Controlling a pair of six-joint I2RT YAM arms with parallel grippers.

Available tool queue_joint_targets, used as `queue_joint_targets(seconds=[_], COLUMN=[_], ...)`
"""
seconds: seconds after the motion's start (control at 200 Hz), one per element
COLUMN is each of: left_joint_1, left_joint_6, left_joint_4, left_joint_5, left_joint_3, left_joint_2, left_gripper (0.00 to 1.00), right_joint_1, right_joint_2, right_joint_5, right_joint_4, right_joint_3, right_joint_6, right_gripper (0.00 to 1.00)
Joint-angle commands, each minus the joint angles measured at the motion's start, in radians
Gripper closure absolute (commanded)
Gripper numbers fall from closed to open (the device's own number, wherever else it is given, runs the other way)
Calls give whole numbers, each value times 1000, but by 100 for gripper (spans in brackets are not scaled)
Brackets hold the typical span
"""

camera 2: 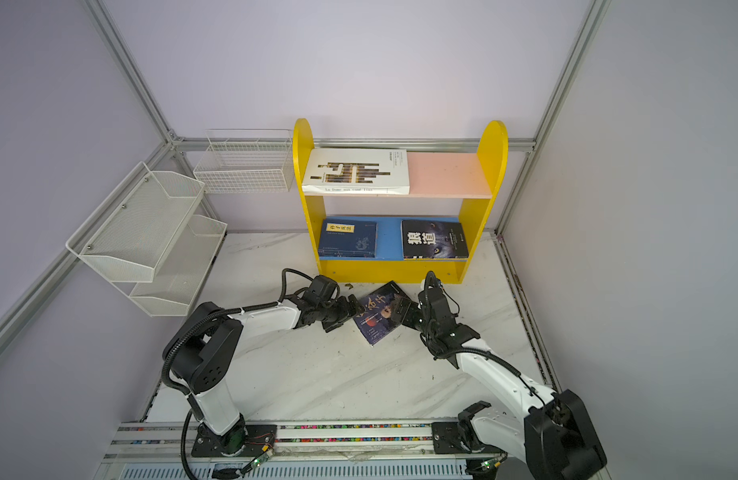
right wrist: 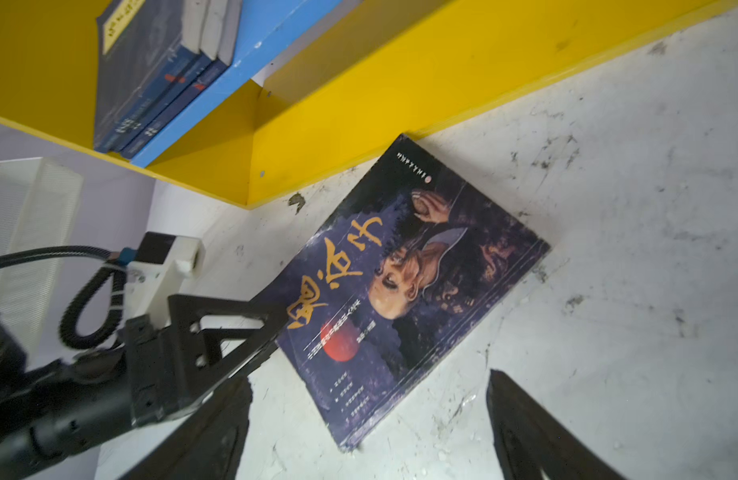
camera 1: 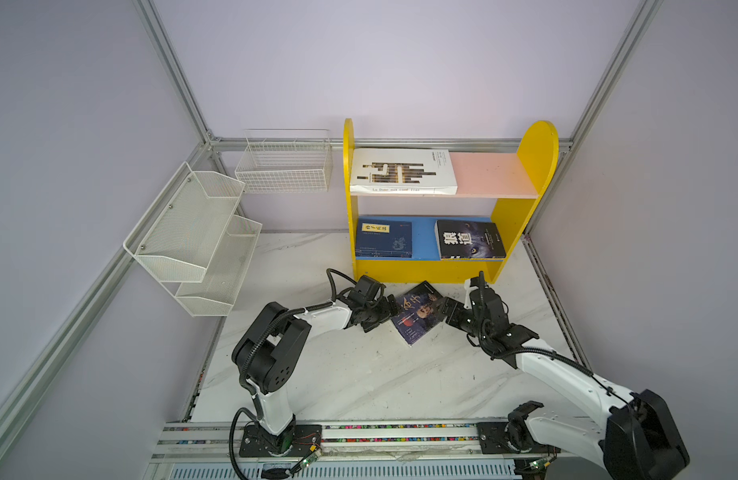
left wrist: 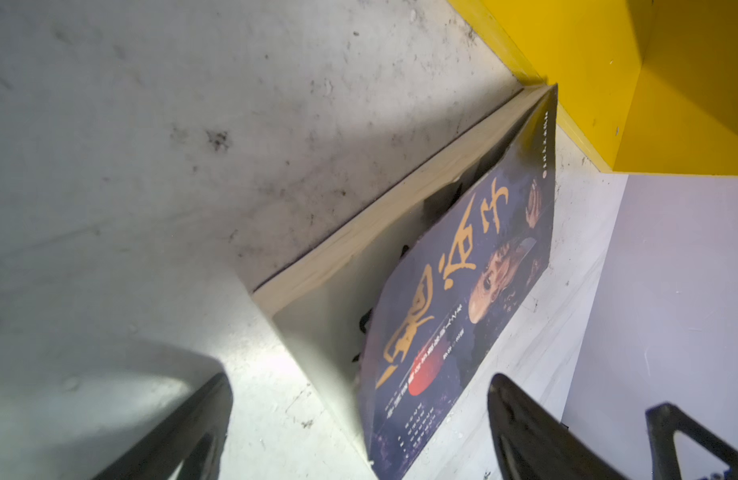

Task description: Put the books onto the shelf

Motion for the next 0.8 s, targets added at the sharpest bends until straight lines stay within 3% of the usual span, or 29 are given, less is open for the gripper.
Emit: queue_joint_targets(seconds=[0.0, 0.135, 0.34, 0.475, 0.62, 0.79], left_joint_1=[5, 4, -3, -5, -4, -3], left_joint_6=[22, 24, 11, 6, 5, -1], left_joint_4=[-61, -50, -49, -50, -51, -44], left_joint_5=[0, 17, 23, 28, 44, 42], left_joint_3=[46, 23, -3, 4, 35, 72], left_joint_2=[0, -26, -44, -35, -2, 37], left_gripper=[5, 5, 5, 5, 5, 5], right_joint_1=[-12, -48, -94, -100, -96, -28], right_joint_2=[154, 340, 453, 504, 548, 488], right_joint_5=[107, 115, 105, 87, -29, -119], right_joint_4=[30, 80, 120, 134, 143, 152], right_joint_3=[60, 140, 196, 205, 194, 114], right_joint_6=[-54, -100, -160, -204, -226, -188], right_gripper=[9, 9, 9, 9, 14, 17])
